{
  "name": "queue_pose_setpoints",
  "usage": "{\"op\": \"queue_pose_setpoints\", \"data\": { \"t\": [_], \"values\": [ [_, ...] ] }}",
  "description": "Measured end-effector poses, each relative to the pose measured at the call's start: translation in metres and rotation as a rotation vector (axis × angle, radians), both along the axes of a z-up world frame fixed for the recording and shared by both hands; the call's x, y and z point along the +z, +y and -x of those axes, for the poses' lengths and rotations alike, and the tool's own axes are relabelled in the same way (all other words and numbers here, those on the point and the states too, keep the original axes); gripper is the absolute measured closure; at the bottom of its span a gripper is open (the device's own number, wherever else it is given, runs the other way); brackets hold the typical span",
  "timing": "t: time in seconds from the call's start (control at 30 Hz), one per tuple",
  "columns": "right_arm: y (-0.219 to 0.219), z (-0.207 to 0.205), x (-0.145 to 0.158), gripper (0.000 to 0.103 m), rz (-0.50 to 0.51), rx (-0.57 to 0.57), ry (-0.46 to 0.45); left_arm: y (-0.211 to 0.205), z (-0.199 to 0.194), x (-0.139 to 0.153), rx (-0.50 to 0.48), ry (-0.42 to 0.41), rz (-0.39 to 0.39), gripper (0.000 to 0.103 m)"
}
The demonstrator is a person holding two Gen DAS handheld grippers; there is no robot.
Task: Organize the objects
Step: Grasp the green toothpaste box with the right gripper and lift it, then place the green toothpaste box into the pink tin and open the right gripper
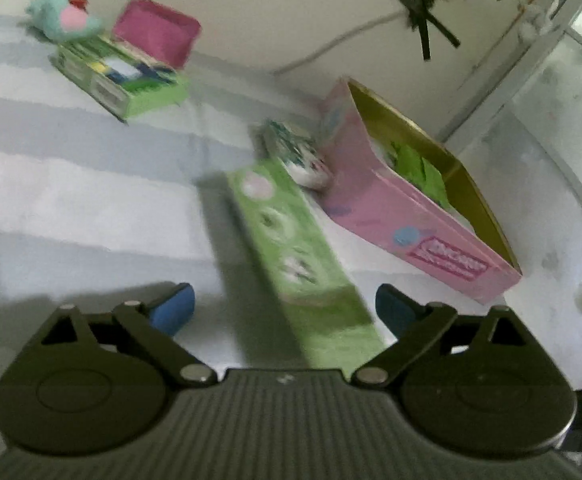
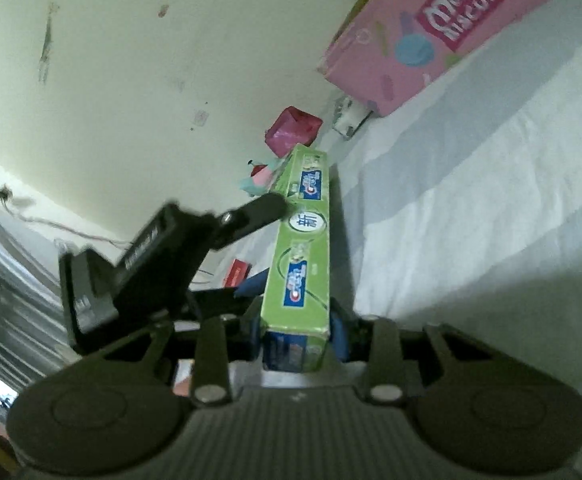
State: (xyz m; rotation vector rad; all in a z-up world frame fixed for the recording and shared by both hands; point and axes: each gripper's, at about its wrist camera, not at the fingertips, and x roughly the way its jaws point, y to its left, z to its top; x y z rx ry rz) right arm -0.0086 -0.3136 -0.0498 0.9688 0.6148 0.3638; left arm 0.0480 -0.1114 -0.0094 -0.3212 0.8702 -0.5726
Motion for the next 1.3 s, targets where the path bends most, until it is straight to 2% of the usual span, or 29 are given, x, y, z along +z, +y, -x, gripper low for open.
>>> {"op": "queue_pose_setpoints", "data": {
  "t": [0.03, 0.07, 0.13, 0.27, 0.37, 0.47, 0.57, 0.7, 0.77, 0.83, 0.9, 1.0, 1.1, 1.2, 1.3],
  "values": [
    [0.004, 0.0, 0.003, 0.072, 0.042, 0.002, -0.011, -0.007, 0.001, 0.001, -0.006, -0.001, -0.01, 0.011],
    [0.007, 0.002, 0.006, 0.072, 0.087, 0.002, -0.022, -0.016, 0.003, 0.004, -0.027, -0.008, -0.027, 0.034],
    [0.012, 0.007, 0.019, 0.072, 0.201, -0.015, -0.063, -0.036, 0.007, 0.013, -0.041, -0.043, -0.121, 0.045],
    [-0.006, 0.025, 0.049, 0.072, 0.355, -0.138, -0.194, -0.074, -0.001, 0.05, -0.145, -0.12, -0.07, 0.045],
    [-0.026, 0.035, 0.073, 0.072, 0.502, -0.272, -0.279, -0.121, -0.006, 0.08, -0.239, -0.194, -0.057, 0.044],
    [-0.048, 0.034, 0.091, 0.072, 0.661, -0.407, -0.315, -0.18, -0.015, 0.098, -0.335, -0.293, -0.065, 0.042],
    [-0.074, 0.012, 0.092, 0.072, 0.749, -0.494, -0.297, -0.224, -0.035, 0.098, -0.37, -0.314, -0.054, 0.041],
    [-0.108, -0.024, 0.081, 0.072, 0.817, -0.556, -0.203, -0.265, -0.067, 0.079, -0.351, -0.283, -0.049, 0.039],
    [-0.12, -0.041, 0.074, 0.072, 0.871, -0.584, -0.152, -0.279, -0.077, 0.068, -0.327, -0.263, -0.071, 0.033],
    [-0.137, -0.048, 0.068, 0.068, 0.895, -0.593, -0.095, -0.285, -0.081, 0.061, -0.305, -0.257, -0.093, 0.029],
    [-0.154, -0.055, 0.06, 0.067, 0.873, -0.608, -0.068, -0.282, -0.077, 0.054, -0.302, -0.259, -0.101, 0.028],
    [-0.157, -0.035, 0.059, 0.061, 0.847, -0.66, -0.104, -0.269, -0.069, 0.05, -0.286, -0.277, -0.132, 0.028],
    [-0.152, -0.017, 0.062, 0.061, 0.824, -0.693, -0.136, -0.265, -0.06, 0.054, -0.24, -0.307, -0.195, 0.028],
    [-0.14, -0.001, 0.063, 0.061, 0.806, -0.698, -0.162, -0.254, -0.045, 0.06, -0.209, -0.364, -0.261, 0.028],
    [-0.133, 0.018, 0.064, 0.059, 0.771, -0.713, -0.178, -0.233, -0.025, 0.067, -0.182, -0.426, -0.29, 0.028]
  ]
}}
